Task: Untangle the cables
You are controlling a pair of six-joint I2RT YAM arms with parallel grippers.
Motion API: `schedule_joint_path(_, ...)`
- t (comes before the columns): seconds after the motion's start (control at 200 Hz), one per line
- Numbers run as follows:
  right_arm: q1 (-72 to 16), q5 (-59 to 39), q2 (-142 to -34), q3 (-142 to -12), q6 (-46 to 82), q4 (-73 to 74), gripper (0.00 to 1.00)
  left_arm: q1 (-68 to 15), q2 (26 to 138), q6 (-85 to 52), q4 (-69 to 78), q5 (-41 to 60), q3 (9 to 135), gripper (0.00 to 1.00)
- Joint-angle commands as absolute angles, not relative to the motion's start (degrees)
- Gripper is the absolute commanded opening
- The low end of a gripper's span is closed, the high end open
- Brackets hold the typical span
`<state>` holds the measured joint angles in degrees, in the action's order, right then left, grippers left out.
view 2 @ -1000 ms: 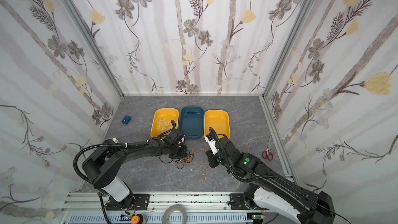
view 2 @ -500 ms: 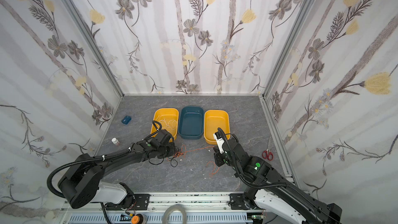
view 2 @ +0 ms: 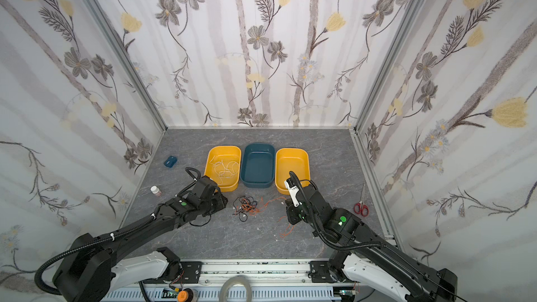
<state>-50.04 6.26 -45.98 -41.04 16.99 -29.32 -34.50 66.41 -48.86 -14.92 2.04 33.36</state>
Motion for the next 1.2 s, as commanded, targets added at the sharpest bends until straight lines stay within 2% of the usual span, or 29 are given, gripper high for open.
schedule_joint_path(0.0, -50.3, 2.2, -46.7, -41.7, 16.1, -26.1, 0.0, -34.5, 66.3, -47.7, -14.5, 4.9, 34.5, 0.41)
schedule_joint_path(0.115, -50.5, 1.8, -47.2, -41.6, 15.9, -25.5, 0.0, -35.6, 66.6, -45.8, -14.4, 8.0, 37.0, 0.46)
schedule_joint_path(0.26, -50.5, 2.4, -47.5, -41.6, 16.2, -25.3, 0.0, -40.8, 70.4, -40.9, -14.9, 11.3, 42.8, 0.53)
schedule_joint_path(0.695, -50.5, -1.5, -42.8, -45.5, 17.6, -23.5, 0.0, -46.4, 86.2, -42.4, -10.2, 12.4, 45.1, 0.54)
schedule_joint_path(0.824, -50.6, -2.3, -42.7, -46.8, 17.3, -23.2, 0.0, -46.5, 87.1, -43.1, -11.5, 9.6, 44.6, 0.51)
schedule_joint_path(1.194, -50.5, -1.9, -39.7, -50.6, 15.6, -25.7, 0.0, -44.7, 83.4, -45.0, -13.1, 4.3, 42.5, 0.32)
